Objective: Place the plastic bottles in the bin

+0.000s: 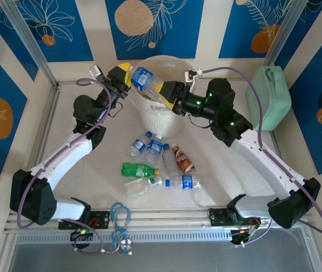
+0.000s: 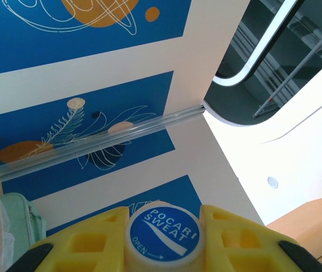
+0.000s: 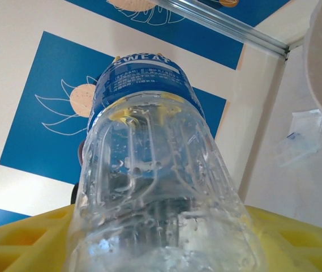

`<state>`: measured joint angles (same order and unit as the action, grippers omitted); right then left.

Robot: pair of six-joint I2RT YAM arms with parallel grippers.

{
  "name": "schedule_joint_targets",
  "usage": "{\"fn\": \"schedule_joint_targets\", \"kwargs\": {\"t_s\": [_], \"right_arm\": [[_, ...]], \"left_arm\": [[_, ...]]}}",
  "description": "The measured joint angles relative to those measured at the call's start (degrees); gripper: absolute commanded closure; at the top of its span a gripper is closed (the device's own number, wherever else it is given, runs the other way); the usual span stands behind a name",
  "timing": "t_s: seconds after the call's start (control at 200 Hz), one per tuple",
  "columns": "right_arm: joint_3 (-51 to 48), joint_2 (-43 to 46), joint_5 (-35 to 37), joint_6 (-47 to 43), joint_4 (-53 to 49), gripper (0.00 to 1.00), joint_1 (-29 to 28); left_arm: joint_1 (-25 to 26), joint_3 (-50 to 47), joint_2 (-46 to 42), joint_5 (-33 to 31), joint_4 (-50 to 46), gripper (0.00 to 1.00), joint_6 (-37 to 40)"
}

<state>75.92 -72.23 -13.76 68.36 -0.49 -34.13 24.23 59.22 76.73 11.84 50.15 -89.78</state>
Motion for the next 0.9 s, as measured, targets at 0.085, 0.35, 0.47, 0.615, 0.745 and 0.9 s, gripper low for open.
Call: {"fn": "schedule_joint_targets", "kwargs": {"t_s": [0.085, 0.35, 0.47, 0.615, 0.745, 0.9], "right_arm": [[0.07, 0.0, 0.0, 0.02, -0.17, 0.41, 0.04], [2.12, -0.02, 0.59, -1.92, -4.81, 0.44, 0.28], [6.45, -0.17, 2.4, -4.61, -11.82, 0.45, 0.98], [13.4, -1.53, 5.05, -7.96, -20.74, 0.45, 2.51], [18.1, -4.5, 7.04, -10.8, -27.87, 0.45, 4.63], [21.42, -9.88, 8.04, -13.55, -33.97, 0.44, 7.52]], "left_arm": [[0.0, -0.09, 0.0, 0.0, 0.0, 0.91, 0.0], [0.0, -0.57, -0.11, 0.13, -2.01, 0.0, 1.55], [-0.24, -0.59, -1.03, 1.25, -7.28, 0.0, 4.94], [-1.25, 0.79, -6.38, 2.03, -23.82, 0.0, 15.06], [-1.55, 8.22, -11.87, -0.5, -45.11, 0.0, 28.74], [-1.62, 10.78, -19.17, -3.63, -61.42, 0.0, 40.61]]}}
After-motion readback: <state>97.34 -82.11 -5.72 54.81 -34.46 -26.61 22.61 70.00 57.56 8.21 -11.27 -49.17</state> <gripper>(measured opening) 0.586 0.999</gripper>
